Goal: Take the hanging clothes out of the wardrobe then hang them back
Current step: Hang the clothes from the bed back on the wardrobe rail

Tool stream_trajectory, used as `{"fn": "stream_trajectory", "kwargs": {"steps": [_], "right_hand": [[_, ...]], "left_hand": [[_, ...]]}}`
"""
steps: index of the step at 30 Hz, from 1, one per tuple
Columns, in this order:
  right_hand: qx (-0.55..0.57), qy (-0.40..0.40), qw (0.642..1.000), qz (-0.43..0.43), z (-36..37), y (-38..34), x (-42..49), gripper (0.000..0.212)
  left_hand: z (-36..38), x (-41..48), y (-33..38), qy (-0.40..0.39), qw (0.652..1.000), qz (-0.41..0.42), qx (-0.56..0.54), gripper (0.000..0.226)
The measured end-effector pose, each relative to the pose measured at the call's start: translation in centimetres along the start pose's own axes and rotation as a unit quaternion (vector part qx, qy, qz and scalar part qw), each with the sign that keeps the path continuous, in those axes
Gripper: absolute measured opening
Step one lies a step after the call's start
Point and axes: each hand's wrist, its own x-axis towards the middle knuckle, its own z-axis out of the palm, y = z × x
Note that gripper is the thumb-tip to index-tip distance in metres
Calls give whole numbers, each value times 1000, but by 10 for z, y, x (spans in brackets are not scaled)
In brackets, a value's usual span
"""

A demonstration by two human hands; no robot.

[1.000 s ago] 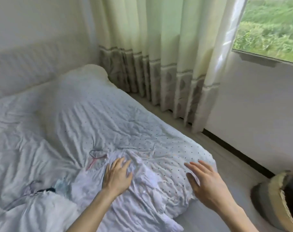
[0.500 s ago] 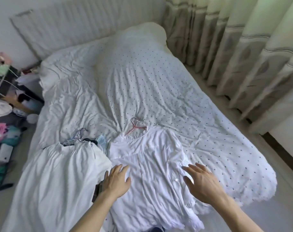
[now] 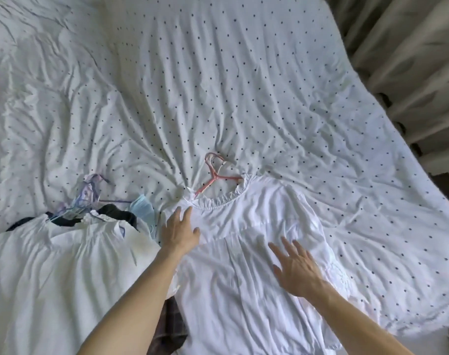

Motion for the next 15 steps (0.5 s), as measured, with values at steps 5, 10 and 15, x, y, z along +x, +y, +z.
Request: {"fn": "stream_trajectory", "kwargs": {"steps": [5, 10, 15], "right_hand": [[-17, -27, 999, 26, 21, -18, 50, 73], [-21, -57, 997, 52, 47, -19, 59, 79], [-2, -54, 997, 56, 40, -22, 54, 74]], "left_hand": [[12, 77, -35, 2, 1000, -18, -20, 72], [18, 97, -45, 28, 1000, 7, 10, 20], [12, 86, -42, 15, 999, 26, 15, 16]]}}
